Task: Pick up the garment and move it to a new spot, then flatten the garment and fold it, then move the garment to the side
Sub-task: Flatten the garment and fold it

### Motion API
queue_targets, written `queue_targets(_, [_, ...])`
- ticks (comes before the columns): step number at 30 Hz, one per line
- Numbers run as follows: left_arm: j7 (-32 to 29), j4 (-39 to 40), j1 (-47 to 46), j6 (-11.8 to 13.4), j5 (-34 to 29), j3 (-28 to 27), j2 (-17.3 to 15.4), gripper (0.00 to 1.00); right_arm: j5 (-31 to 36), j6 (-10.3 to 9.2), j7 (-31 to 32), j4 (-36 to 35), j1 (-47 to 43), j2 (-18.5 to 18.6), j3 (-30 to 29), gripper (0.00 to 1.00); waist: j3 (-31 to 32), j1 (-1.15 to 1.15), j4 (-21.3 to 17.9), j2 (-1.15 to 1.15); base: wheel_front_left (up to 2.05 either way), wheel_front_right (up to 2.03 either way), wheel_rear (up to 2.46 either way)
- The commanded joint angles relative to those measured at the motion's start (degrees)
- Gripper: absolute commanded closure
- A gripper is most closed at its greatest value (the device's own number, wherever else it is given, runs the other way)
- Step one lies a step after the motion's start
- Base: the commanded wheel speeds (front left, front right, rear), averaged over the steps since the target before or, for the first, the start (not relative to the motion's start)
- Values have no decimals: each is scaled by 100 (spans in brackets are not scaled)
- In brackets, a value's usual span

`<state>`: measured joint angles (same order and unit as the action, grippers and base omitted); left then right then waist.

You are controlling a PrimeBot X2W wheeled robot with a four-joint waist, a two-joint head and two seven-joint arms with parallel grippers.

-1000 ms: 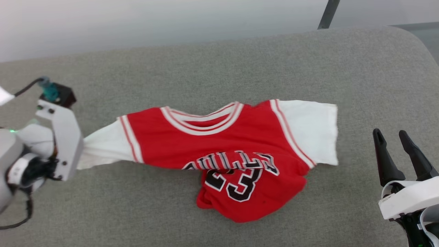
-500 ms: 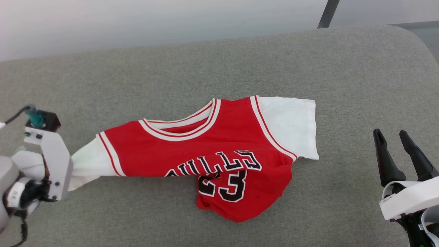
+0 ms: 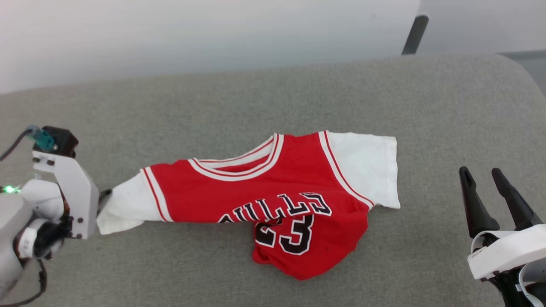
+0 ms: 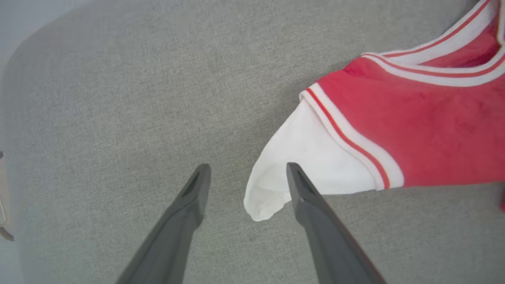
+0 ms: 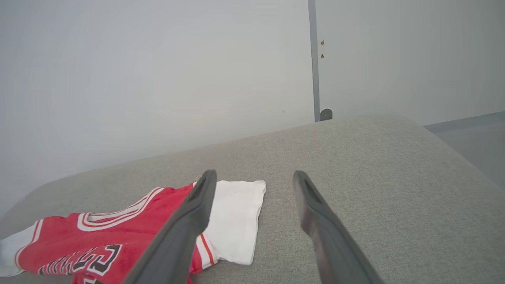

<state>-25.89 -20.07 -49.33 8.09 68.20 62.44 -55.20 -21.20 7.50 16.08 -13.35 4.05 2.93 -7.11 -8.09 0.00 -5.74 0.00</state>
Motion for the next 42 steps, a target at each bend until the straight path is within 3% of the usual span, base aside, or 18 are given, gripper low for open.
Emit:
queue_targets(1, [62,19,79,-16,21,-30,5,0,1,-2,-32,-19,-74,-8,10,0,166,0,88,0,0,0,0])
queue_targets(8, [1098,385,604,-58,93,-194,-15,0,70,-2,-55,1,-340,0,36,0,661,0,279,0,0,0,0])
queue_targets(25, [2456,1306,1722,296,357,-391,-293,0,41,-2,-14,-265,-800,-6,-104,0,1105,0,668,0,0,0,0])
queue_targets(33, [2363,1317,1503,217,329,-441,-294,0,83,-2,107,-482,-598,21,-107,0,800,0,700,0,0,0,0])
queue_targets(36, [1774,1083,1258,-156,504,-416,-472,0,47,-1,142,-615,-387,86,-43,0,430,0,609,0,0,0,0])
queue_targets(42, [851,758,621,-235,511,-347,-255,0,-43,-1,20,-660,61,223,94,0,-215,0,433,0,0,0,0])
